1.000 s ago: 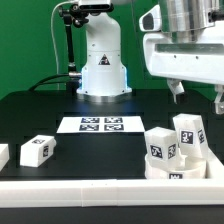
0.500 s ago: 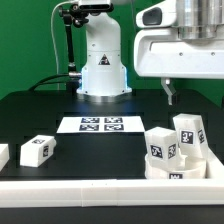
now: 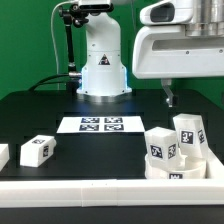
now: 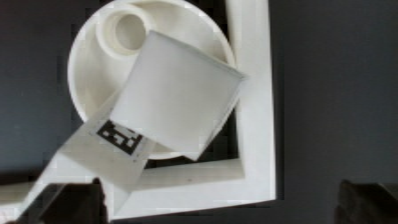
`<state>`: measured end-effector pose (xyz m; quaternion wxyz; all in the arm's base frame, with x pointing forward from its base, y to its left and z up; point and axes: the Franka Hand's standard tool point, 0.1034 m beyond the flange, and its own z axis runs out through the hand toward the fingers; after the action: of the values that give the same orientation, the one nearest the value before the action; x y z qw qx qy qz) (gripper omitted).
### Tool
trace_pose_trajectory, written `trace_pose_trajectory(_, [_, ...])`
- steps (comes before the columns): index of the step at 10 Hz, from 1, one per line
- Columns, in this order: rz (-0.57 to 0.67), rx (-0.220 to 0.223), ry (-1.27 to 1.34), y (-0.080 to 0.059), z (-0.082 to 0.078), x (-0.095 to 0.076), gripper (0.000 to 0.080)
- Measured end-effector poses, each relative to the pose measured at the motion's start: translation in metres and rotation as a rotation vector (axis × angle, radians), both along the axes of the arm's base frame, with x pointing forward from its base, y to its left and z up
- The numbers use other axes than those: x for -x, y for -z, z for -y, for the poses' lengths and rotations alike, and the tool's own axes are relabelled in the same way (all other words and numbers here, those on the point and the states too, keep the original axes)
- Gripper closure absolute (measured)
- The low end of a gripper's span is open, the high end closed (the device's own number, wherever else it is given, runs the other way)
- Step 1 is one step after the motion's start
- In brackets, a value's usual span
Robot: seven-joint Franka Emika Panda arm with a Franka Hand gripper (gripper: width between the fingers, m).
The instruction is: Assemble stool
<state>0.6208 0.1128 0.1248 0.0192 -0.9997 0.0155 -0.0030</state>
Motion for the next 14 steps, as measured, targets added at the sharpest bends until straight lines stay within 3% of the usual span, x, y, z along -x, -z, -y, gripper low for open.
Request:
trace_pose_trajectory(5, [-0.011,-0.001,-0.536,0.004,0.002,0.006,0.015])
trace_pose_trajectory(9, [0.008,0.03,-0.759,0.006,0.007,0.004,0.015])
trace_pose_trajectory(14, [0.043,0.045,-0.757,0.027,-0.003,0.008,0.015])
